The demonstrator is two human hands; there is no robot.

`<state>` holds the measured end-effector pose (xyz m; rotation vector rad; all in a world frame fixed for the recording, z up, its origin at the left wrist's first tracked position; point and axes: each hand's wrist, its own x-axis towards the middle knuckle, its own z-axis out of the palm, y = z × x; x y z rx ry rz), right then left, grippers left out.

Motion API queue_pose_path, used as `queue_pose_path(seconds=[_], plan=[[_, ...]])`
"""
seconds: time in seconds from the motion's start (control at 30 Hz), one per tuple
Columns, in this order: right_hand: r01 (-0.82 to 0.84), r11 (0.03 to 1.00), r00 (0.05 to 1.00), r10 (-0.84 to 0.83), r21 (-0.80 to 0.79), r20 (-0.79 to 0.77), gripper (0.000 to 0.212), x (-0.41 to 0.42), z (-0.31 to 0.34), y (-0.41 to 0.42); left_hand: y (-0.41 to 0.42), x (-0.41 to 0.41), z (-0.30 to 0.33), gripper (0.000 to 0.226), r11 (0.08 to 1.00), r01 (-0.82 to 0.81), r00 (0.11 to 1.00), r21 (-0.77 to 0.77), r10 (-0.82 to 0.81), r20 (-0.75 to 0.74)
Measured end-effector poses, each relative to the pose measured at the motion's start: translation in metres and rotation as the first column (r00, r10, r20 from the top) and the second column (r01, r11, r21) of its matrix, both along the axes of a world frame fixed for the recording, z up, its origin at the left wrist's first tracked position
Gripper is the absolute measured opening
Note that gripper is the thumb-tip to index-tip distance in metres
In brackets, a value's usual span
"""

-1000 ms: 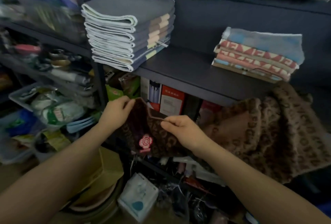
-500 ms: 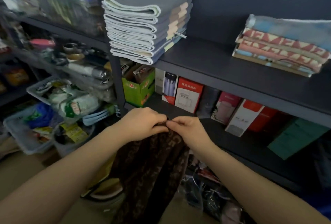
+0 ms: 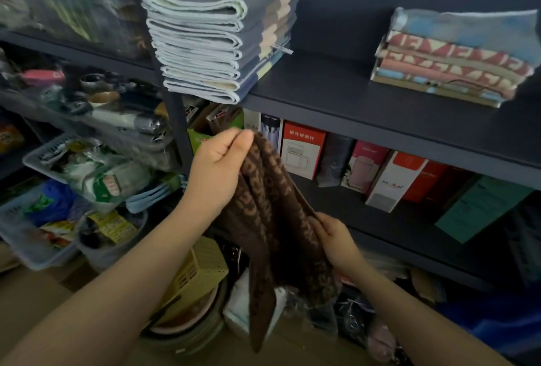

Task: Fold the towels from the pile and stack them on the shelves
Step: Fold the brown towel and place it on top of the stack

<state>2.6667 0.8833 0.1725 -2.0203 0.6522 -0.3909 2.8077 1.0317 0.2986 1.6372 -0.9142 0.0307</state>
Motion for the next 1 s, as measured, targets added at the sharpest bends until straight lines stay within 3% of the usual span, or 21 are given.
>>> queue_pose_path(seconds=[0.07, 0.13, 0.17, 0.3, 0.43, 0.57, 0.67, 0.77, 0.87, 0.93, 1.0], plan=[[0.125, 0.992, 0.992, -0.124, -0.027, 0.008, 0.031, 0.004, 0.004, -0.003, -0.009, 0.012, -0.008, 0.02, 0.964, -0.095, 0.984, 0.247, 0.053, 0.17], [0.132, 0.984, 0.991, -0.126, -0.122, 0.053, 0.034, 0.01, 0.015, -0.002, -0.017, 0.019, -0.016, 0.03, 0.81, -0.191, 0.956, 0.555, 0.025, 0.293], [0.111, 0.975, 0.991, -0.095, -0.191, 0.091, 0.034, 0.014, 0.022, -0.002, -0.021, 0.018, -0.02, 0.038, 0.742, -0.207, 0.943, 0.638, -0.022, 0.332], [0.01, 0.92, 0.969, 0.087, -0.391, 0.23, 0.025, 0.016, 0.044, -0.004, -0.039, -0.007, -0.028, 0.057, 0.697, -0.037, 0.873, 0.716, -0.326, 0.362], [-0.163, 0.849, 0.951, 0.271, -0.503, 0.15, 0.029, 0.001, 0.056, -0.019, -0.053, -0.021, -0.03, 0.045, 0.678, 0.125, 0.816, 0.724, -0.486, 0.314], [-0.212, 0.908, 0.942, 0.289, -0.362, 0.172, 0.022, -0.017, 0.062, -0.035, -0.064, -0.027, -0.041, 0.037, 0.638, 0.148, 0.763, 0.755, -0.559, 0.323], [-0.205, 0.957, 0.962, 0.236, -0.207, 0.139, 0.024, -0.029, 0.062, -0.047, -0.072, -0.036, -0.051, 0.032, 0.715, 0.167, 0.786, 0.679, -0.512, 0.346], [-0.18, 0.984, 0.972, 0.177, 0.007, 0.156, 0.028, -0.045, 0.055, -0.061, -0.081, -0.045, -0.054, 0.025, 0.852, 0.247, 0.909, 0.462, -0.369, 0.194], [-0.133, 0.977, 0.991, 0.126, 0.168, 0.053, 0.025, -0.07, 0.044, -0.081, -0.091, -0.05, -0.049, 0.025, 0.969, 0.088, 0.996, 0.233, -0.091, 0.0], [-0.097, 0.98, 0.991, 0.111, 0.174, -0.072, 0.025, -0.089, 0.033, -0.097, -0.099, -0.051, -0.046, 0.028, 0.994, -0.004, 0.976, 0.112, 0.029, -0.217], [-0.052, 0.977, 0.985, 0.084, 0.205, -0.149, 0.023, -0.108, 0.023, -0.112, -0.106, -0.05, -0.046, 0.028, 0.997, -0.078, 0.875, -0.018, 0.06, -0.48]])
